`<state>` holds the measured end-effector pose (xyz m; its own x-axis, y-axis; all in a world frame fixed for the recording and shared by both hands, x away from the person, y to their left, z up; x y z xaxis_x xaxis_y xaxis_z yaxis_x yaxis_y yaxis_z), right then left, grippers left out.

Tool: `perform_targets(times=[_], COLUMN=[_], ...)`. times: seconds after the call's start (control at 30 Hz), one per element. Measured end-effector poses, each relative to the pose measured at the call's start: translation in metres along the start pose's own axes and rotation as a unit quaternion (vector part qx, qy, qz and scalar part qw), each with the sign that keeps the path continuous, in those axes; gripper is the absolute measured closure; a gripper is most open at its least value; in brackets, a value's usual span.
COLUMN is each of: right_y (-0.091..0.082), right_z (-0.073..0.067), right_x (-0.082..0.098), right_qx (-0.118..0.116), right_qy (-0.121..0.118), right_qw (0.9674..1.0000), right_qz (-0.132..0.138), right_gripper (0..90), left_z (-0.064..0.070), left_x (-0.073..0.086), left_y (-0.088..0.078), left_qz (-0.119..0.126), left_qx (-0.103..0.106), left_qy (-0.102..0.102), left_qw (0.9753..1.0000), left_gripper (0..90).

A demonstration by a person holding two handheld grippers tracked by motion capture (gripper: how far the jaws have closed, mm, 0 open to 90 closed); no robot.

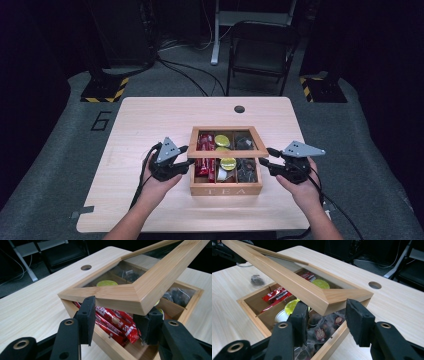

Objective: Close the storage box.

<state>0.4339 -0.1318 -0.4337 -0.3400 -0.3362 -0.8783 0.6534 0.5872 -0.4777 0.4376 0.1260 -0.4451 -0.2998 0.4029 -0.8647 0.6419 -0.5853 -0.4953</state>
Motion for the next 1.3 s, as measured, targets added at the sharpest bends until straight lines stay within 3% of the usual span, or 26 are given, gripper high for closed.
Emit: perform_targets(times=[0.23,0.47,0.57,0.9,1.1,1.3], right_y=[0.003,0.005,0.005,0.004,0.006,0.008], right_z=[-0.004,-0.008,-0.010,-0.013,-0.015,-0.016], right_x=[0.017,0.027,0.031,0.039,0.045,0.050], right_qx=[-0.007,-0.009,-0.010,-0.010,-0.010,-0.004], right_qy=[0.003,0.003,0.004,0.000,0.011,0.009], right_qw=[0.9999,0.9998,0.9998,0.9998,0.9997,0.9997], right_qz=[-0.010,-0.017,-0.018,-0.019,-0.019,-0.022], right_gripper=[52.7,52.4,52.3,52.0,52.0,52.0], left_z=[0.006,0.011,0.012,0.016,0.019,0.020], left_x=[0.016,0.025,0.028,0.035,0.041,0.047], left_y=[0.003,0.006,0.005,0.006,0.007,0.009], left_qz=[-0.005,-0.006,-0.015,-0.021,-0.025,-0.023], left_qx=[0.012,0.008,0.010,0.010,0.017,0.011], left_qy=[-0.010,-0.012,0.000,-0.002,-0.011,-0.024], left_qw=[0.9999,0.9999,0.9998,0.9997,0.9995,0.9994], left_gripper=[51.4,51.4,51.4,51.0,50.9,50.4])
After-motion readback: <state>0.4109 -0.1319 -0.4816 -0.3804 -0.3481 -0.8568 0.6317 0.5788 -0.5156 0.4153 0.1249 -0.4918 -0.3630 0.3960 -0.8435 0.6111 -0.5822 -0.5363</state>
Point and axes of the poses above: each handheld gripper's, and its own axes: y roughly forward along the jaws, x roughly out of its underside, z roughly to its right, the point moved 10 cm from there along y, roughly forward along the jaws, and after that the axes turned 2 degrees about -z, right-handed, at the moved point
